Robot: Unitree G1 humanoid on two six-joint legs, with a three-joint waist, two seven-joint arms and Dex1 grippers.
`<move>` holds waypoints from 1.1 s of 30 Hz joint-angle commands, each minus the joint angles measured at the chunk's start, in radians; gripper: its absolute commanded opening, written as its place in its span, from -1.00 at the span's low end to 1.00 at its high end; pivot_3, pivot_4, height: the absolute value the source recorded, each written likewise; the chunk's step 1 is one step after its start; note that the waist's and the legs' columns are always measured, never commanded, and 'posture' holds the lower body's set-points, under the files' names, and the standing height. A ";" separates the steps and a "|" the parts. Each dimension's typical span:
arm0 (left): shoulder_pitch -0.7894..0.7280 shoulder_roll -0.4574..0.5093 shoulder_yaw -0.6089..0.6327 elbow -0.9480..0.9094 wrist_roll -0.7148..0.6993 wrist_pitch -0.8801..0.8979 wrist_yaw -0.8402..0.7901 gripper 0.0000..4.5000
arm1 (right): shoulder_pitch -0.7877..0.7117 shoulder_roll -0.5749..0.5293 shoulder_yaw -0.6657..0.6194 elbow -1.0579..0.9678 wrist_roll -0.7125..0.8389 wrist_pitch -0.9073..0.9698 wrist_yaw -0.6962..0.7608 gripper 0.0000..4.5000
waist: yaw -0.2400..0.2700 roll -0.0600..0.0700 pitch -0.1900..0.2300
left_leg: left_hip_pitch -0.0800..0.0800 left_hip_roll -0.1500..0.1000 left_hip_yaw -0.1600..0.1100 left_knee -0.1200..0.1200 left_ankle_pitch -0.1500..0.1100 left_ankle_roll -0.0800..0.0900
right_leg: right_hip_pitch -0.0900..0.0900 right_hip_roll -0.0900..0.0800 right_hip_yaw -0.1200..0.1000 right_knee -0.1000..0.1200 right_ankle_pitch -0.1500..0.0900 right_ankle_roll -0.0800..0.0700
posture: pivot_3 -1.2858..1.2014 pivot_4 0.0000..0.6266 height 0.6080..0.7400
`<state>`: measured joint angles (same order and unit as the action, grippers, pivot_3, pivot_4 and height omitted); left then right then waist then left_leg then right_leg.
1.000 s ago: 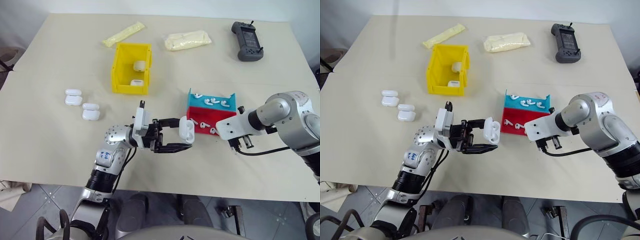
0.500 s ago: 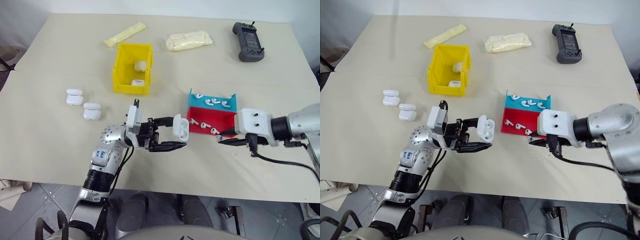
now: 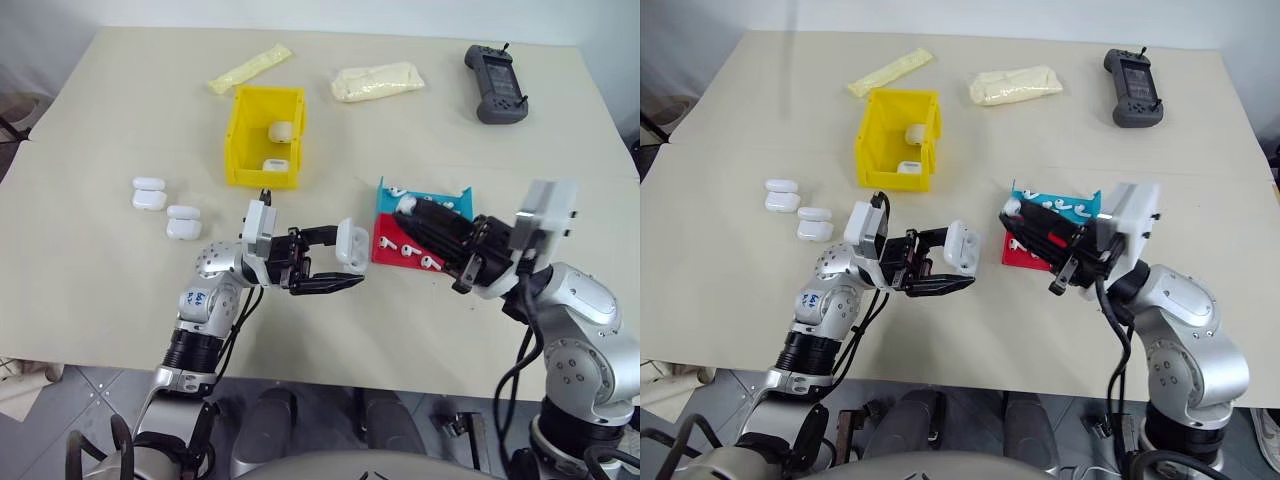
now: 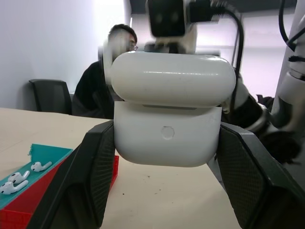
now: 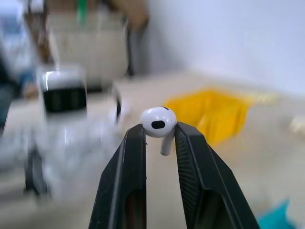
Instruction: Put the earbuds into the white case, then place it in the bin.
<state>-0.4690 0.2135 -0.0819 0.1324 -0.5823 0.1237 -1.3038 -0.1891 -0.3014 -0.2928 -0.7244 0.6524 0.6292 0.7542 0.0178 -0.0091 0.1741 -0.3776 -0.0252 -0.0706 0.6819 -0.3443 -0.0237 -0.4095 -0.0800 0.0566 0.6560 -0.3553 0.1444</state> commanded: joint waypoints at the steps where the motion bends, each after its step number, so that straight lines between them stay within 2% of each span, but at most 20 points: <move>1: -0.026 -0.007 -0.005 -0.008 -0.002 -0.001 -0.005 0.25 | 0.001 0.030 0.011 -0.078 0.098 -0.042 -0.073 -0.78 | -0.003 0.000 0.000 | 0.000 0.000 0.000 0.000 0.000 0.000 | 0.000 0.000 0.000 0.000 0.000 0.000 | 0.03 -0.52 1.00; 4: -0.036 -0.003 -0.010 -0.010 -0.008 0.023 -0.008 0.25 | 0.007 0.061 0.059 -0.108 0.150 -0.050 -0.140 -0.78 | -0.011 0.000 0.000 | 0.000 0.000 0.000 0.000 0.000 0.000 | 0.000 0.000 0.000 0.000 0.000 0.000 | 0.03 -0.52 1.00; 10: -0.044 -0.002 -0.011 -0.027 -0.015 0.047 -0.009 0.25 | 0.059 0.052 0.152 -0.082 0.114 -0.111 -0.154 -0.78 | -0.022 0.000 0.000 | 0.000 0.000 -0.001 -0.001 0.000 0.000 | 0.000 0.001 0.000 0.001 0.000 0.000 | 0.03 -0.52 1.00; 23: -0.025 0.009 -0.003 -0.066 -0.025 0.082 0.000 0.25 | 0.152 0.016 0.227 -0.033 0.103 -0.192 -0.146 -0.78 | -0.022 0.000 0.000 | 0.000 0.000 -0.001 -0.001 0.000 0.000 | 0.000 0.001 0.000 0.001 0.000 0.000 | 0.03 -0.52 1.00; 33: -0.020 0.000 -0.013 -0.077 -0.018 0.079 -0.004 0.25 | 0.158 -0.004 0.269 0.033 0.084 -0.220 -0.136 -0.78 | -0.021 0.000 0.000 | 0.000 0.000 -0.001 -0.001 0.000 0.000 | 0.000 0.001 0.000 0.000 0.000 0.000 | 0.03 -0.52 1.00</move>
<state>-0.4938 0.2173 -0.0947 0.0905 -0.5850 0.2095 -1.3028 -0.0298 -0.2961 -0.0307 -0.6842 0.7344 0.4283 0.6049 -0.0037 -0.0090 0.1740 -0.3772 -0.0250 -0.0712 0.6811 -0.3442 -0.0237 -0.4096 -0.0793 0.0568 0.6565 -0.3554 0.1443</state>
